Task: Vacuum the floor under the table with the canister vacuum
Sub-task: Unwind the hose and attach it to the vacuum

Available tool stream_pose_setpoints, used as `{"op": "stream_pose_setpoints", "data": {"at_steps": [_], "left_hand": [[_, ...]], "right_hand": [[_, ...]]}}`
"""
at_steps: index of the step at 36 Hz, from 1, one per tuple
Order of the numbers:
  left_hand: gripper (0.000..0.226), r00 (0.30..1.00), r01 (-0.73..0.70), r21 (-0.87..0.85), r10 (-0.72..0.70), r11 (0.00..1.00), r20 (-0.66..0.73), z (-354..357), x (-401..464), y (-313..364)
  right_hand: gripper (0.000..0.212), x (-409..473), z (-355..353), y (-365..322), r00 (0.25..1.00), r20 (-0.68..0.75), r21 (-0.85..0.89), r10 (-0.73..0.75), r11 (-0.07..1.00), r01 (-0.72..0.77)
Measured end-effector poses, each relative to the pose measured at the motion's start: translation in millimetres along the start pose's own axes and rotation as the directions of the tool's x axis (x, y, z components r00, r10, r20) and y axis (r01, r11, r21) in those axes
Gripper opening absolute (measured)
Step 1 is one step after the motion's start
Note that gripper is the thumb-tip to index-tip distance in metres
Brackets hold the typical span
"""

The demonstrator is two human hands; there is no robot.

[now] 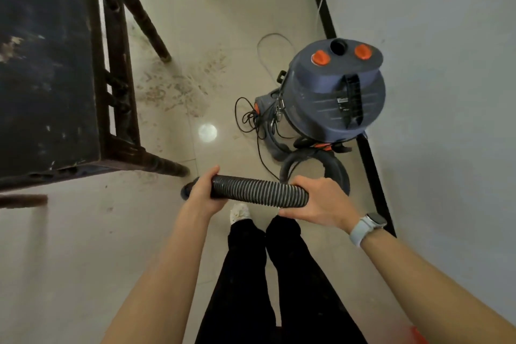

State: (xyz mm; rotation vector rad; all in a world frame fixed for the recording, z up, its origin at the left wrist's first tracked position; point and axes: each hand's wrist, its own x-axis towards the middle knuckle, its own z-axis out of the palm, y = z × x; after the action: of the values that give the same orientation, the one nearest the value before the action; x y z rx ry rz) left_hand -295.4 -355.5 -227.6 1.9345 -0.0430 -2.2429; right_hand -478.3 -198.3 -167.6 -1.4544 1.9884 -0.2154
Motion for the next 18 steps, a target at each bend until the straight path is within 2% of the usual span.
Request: {"op": "stream_pose_setpoints", "data": {"at_steps": [2, 3, 5, 6, 8, 11, 13, 15, 17, 18], "left_hand": [[0.024, 1.000, 0.010, -0.001, -0.010, 1.000, 0.017, 18.1, -4.0, -2.2], [0.019, 1.000, 0.008, 0.017, -0.008, 1.000, 0.018, 25.4, -6.3, -3.8], [0.014, 1.000, 0.011, 0.092, -0.014, 0.996, 0.024, 34.8, -10.4, -10.5], [0.013, 0.999, 0.016, 0.134, -0.021, 0.991, 0.034, 38.4, -10.4, -14.8], [0.011, 0.997, 0.015, 0.209, -0.029, 0.978, 0.065, 44.8, -15.6, -23.4], [0.009, 0.994, -0.058, 0.295, 0.028, 0.954, 0.105, 47.1, -15.7, -33.3], [0.029, 0.986, -0.143, 0.336, 0.103, 0.931, 0.134, 44.7, -13.2, -36.0], [0.038, 0.974, -0.211, 0.366, 0.166, 0.906, 0.151, 40.3, -11.6, -36.2], [0.039, 0.961, -0.266, 0.399, 0.211, 0.878, 0.176, 35.8, -10.6, -34.5], [0.041, 0.955, -0.288, 0.425, 0.224, 0.858, 0.196, 33.1, -10.0, -33.6]], "right_hand": [[0.059, -6.1, -2.7, 0.1, 0.981, 0.183, 0.077, 0.067, 0.994, -0.083], [0.054, -10.2, -0.1, 3.7, 0.961, 0.261, 0.171, 0.095, 0.975, -0.143], [0.054, -20.8, 7.7, 12.9, 0.940, 0.299, 0.361, 0.165, 0.892, -0.271], [0.059, -25.9, 13.7, 19.6, 0.929, 0.293, 0.386, 0.227, 0.860, -0.333], [0.060, -33.2, 24.6, 30.9, 0.906, 0.268, 0.296, 0.329, 0.866, -0.402], [0.041, -34.7, 35.4, 41.6, 0.889, 0.140, 0.159, 0.435, 0.877, -0.454], [0.030, -35.0, 40.9, 52.6, 0.851, 0.059, 0.079, 0.521, 0.848, -0.524], [0.031, -34.2, 50.6, 71.1, 0.784, 0.002, 0.027, 0.621, 0.784, -0.621], [0.043, -32.1, 61.6, 87.5, 0.659, 0.006, 0.204, 0.752, 0.644, -0.737], [0.052, -30.7, 67.2, 95.5, 0.566, 0.051, 0.374, 0.823, 0.510, -0.775]]}}
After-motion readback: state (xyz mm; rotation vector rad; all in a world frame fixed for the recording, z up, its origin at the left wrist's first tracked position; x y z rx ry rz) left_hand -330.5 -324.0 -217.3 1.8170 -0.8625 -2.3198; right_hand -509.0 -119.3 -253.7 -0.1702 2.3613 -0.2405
